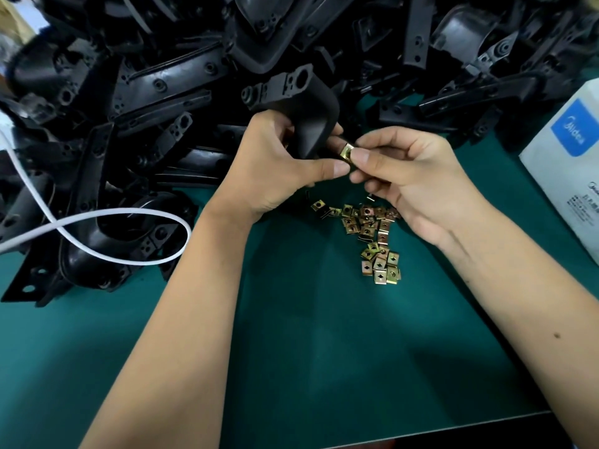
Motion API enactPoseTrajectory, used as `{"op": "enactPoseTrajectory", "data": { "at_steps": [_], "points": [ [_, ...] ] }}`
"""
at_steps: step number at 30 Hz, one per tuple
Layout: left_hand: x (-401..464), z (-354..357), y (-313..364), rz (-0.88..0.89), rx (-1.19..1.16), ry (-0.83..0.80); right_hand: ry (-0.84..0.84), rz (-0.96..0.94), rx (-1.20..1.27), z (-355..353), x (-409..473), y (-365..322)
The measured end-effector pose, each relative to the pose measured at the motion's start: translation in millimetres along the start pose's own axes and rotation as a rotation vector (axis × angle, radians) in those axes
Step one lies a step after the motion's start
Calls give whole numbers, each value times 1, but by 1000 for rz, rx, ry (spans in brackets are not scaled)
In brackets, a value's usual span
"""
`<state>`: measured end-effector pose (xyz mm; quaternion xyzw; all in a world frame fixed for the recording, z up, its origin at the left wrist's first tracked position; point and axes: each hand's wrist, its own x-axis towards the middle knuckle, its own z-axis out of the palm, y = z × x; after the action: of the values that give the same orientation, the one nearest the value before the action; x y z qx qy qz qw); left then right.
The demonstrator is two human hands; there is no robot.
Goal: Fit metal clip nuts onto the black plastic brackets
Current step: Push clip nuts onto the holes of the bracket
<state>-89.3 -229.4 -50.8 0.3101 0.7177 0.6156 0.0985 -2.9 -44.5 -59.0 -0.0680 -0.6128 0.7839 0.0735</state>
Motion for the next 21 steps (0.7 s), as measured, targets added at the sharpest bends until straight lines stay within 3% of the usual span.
{"op": "enactPoseTrajectory", "data": {
  "at_steps": [11, 17, 21],
  "points": [
    [-2, 6, 3, 53, -30, -38, -97, 92, 70, -3, 0, -3],
    [0, 11, 5, 23, 28, 13, 15, -63, -68, 0, 1, 3],
    [0, 11, 5, -24, 14, 92, -12, -153, -105, 1, 1, 3]
  ]
}}
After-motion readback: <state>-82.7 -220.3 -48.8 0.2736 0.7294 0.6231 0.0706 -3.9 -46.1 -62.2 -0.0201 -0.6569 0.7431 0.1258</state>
